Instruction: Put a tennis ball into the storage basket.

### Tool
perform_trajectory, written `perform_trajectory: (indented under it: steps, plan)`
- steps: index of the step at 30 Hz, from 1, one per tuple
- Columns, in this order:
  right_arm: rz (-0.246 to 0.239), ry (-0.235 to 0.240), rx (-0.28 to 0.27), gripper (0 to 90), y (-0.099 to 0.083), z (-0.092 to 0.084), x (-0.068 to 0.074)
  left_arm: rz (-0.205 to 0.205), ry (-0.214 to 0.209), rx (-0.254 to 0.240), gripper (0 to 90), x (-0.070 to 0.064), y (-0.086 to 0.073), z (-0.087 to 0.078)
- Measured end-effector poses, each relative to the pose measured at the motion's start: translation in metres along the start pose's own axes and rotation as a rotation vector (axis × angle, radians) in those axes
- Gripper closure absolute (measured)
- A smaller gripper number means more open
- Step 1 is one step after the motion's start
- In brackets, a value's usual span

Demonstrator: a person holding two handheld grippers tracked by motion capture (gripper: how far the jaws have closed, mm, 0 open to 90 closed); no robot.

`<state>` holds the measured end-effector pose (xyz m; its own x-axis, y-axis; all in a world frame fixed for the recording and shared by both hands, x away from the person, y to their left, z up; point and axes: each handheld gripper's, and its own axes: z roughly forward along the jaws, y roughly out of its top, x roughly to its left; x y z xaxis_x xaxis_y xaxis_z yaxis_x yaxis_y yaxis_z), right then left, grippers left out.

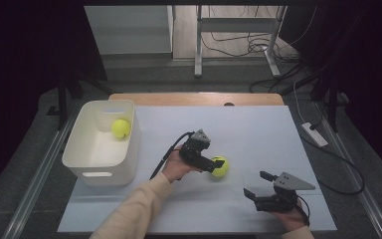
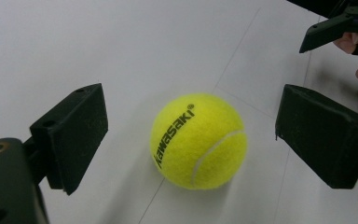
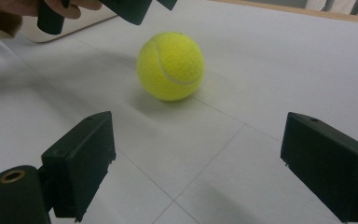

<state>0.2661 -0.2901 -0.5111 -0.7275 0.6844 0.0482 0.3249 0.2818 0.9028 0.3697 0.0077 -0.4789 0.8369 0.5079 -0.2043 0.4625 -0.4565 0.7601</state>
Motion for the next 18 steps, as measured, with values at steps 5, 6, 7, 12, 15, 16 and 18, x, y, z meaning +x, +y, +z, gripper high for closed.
perform_trajectory:
  steps: [5,6,7,12,15,16,18]
  plan:
    - [-0.004,-0.002,0.007,10.3,0.0,0.001,0.0,-0.006,-0.006,0.017,10.3,0.0,0.002,0.009]
    - [-0.003,0.0,0.005,10.2,0.0,0.001,0.001,-0.006,-0.009,0.019,10.3,0.0,0.002,0.011]
    - [-0.004,0.0,0.005,10.2,0.0,0.001,0.001,-0.008,-0.01,0.021,10.2,0.0,0.002,0.012]
    - [-0.004,0.0,0.005,10.3,0.0,0.001,0.0,-0.007,-0.015,0.039,10.0,-0.001,0.001,0.019]
    - [-0.005,0.0,0.004,10.3,0.0,0.0,0.0,-0.011,-0.018,0.046,9.9,-0.001,0.001,0.022]
    - [-0.006,0.0,0.005,10.2,-0.001,0.0,0.0,-0.011,-0.018,0.046,9.9,-0.001,0.001,0.022]
    - [-0.006,0.0,0.005,10.2,-0.001,0.001,0.0,-0.01,-0.017,0.06,9.7,0.0,0.0,0.025]
